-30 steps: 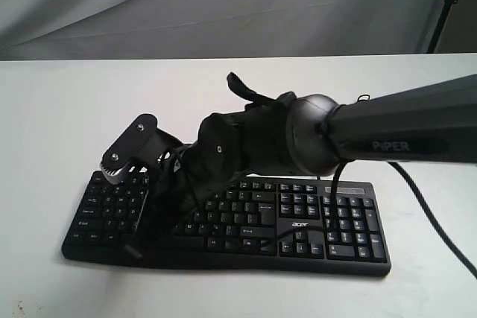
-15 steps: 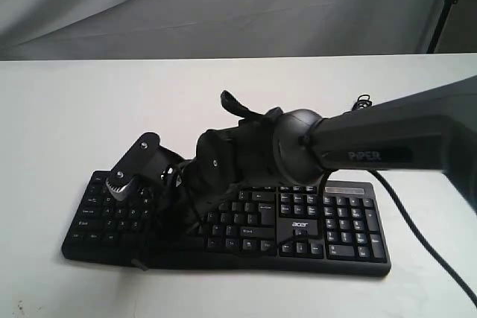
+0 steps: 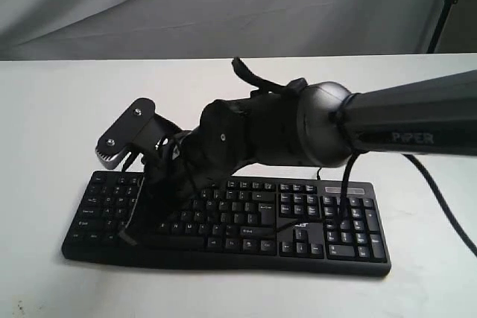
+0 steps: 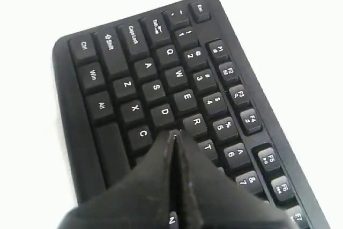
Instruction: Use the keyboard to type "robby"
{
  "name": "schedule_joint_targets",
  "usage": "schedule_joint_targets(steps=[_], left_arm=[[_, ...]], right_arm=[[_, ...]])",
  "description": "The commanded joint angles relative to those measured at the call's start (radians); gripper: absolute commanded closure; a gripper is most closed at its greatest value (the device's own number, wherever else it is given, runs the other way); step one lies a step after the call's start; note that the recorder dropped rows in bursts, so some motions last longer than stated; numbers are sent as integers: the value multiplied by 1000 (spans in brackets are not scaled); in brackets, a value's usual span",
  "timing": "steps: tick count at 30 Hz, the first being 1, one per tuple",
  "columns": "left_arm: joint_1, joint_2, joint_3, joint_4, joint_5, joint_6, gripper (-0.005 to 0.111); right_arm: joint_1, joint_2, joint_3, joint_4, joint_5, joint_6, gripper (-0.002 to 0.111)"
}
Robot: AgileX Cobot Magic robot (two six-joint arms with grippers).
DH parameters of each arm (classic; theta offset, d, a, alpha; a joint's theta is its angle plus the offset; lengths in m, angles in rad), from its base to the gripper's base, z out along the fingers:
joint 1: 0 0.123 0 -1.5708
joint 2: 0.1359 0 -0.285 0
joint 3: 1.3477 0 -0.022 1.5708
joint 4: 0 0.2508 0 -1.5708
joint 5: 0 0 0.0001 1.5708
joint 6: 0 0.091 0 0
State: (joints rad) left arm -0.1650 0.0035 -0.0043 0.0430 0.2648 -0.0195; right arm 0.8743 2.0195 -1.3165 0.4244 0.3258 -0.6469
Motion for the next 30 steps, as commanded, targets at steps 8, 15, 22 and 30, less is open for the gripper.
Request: schedule_joint_targets(steps=[8, 15, 22, 30], left_arm=[[-6, -3, 4, 5, -5, -3, 107], [-6, -3, 4, 5, -5, -3, 107], [-6, -3, 4, 5, -5, -3, 107], [-6, -3, 4, 5, -5, -3, 107]], right_arm=[[-64, 11, -2, -7, -13, 34, 108], [-62, 94, -83, -6, 26, 46, 108], [-66, 97, -89, -10, 43, 52, 108], [-66, 97, -89, -25, 78, 61, 108]])
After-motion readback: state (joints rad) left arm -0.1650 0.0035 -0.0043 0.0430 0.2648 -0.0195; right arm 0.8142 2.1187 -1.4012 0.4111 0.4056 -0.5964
